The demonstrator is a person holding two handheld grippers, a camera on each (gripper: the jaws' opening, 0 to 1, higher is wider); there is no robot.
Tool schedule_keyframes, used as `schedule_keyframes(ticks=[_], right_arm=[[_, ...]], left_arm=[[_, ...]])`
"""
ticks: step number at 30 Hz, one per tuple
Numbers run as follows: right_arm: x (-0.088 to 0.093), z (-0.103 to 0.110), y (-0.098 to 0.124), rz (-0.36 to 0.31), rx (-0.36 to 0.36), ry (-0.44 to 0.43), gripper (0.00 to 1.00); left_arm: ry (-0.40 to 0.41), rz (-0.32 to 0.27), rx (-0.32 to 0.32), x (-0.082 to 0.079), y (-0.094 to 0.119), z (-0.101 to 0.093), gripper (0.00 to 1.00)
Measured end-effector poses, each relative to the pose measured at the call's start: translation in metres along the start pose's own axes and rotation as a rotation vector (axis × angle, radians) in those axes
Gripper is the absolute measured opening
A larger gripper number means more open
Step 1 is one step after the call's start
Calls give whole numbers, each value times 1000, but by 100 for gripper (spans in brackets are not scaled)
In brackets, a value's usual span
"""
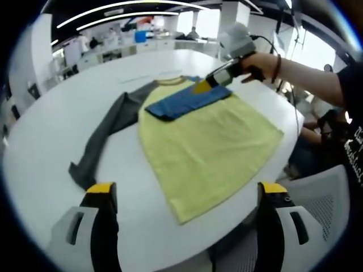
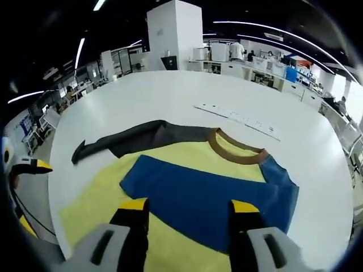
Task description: Fold the garment on the visible template until the final outline fits inside the template.
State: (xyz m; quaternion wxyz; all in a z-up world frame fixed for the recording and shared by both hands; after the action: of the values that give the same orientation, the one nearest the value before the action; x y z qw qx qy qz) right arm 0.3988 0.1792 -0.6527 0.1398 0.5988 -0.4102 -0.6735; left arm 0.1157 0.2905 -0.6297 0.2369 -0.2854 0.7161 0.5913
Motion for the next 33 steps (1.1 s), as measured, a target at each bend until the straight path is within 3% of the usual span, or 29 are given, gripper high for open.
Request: schedule_keyframes(ticks=[14, 28, 33], right_arm=[[40, -48, 19, 43, 82, -110, 60], [75, -82, 36, 74, 137, -191, 54], [84, -87, 37, 81, 140, -229, 48]], left_arm=[[9, -13, 7, -4, -2, -2, 99], [28, -28, 2, -3, 0, -5, 99], [27, -29, -4, -2, 1, -5, 99]])
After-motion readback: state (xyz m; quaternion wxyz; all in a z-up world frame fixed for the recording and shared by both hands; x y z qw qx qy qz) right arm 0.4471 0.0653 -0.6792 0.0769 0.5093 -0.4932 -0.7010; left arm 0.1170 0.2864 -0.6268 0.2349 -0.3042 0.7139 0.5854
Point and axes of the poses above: the point that each gripper's makers call its tool centre point, and the gripper's own axes: y roughly backward along the fingers, z roughly to its left, x roughly out of its underside, the point moved 4 cm from there along y, roughly backward along the fingers, and after that the axes turned 8 degrees about y, right-handed, at the moved point
